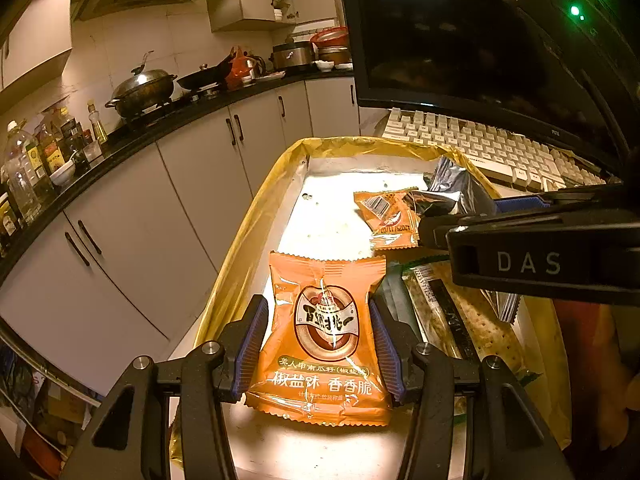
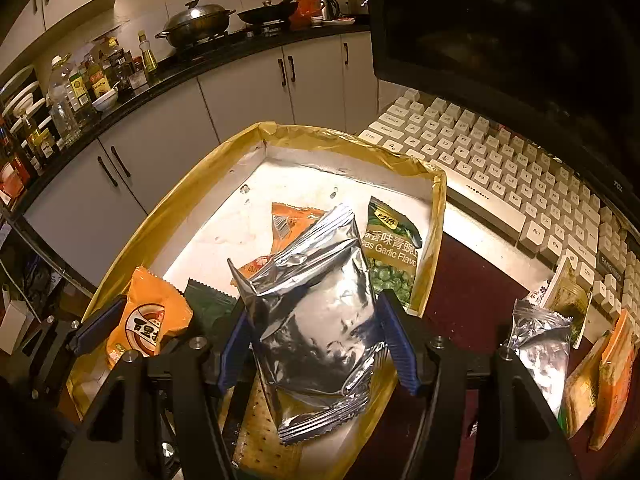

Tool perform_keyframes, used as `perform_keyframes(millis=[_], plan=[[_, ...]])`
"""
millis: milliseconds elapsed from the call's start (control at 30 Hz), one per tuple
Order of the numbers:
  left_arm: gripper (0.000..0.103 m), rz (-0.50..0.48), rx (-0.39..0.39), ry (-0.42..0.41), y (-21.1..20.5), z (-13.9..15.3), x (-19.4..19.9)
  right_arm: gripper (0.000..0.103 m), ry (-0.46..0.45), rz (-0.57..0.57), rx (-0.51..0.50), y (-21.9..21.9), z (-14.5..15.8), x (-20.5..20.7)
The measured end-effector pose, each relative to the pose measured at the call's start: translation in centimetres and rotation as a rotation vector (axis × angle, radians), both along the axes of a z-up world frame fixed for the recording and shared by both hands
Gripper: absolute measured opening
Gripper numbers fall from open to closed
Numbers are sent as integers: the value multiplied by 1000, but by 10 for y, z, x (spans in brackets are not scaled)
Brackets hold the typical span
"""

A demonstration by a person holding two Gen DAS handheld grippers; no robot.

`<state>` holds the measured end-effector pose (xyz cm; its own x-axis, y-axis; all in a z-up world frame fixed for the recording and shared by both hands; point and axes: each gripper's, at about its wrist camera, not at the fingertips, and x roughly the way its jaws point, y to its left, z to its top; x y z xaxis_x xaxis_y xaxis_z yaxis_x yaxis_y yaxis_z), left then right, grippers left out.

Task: Organize snacks
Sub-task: 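Lower both packets into the tray and open both tools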

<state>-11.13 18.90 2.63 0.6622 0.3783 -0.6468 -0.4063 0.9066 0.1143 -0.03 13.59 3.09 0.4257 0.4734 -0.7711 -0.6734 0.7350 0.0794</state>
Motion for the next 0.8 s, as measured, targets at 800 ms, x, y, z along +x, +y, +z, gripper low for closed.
perform_keyframes(millis=[800], plan=[[60,-34,-51,-68,-15,28,-8,62,-39,-85,163,-102,55,-2]])
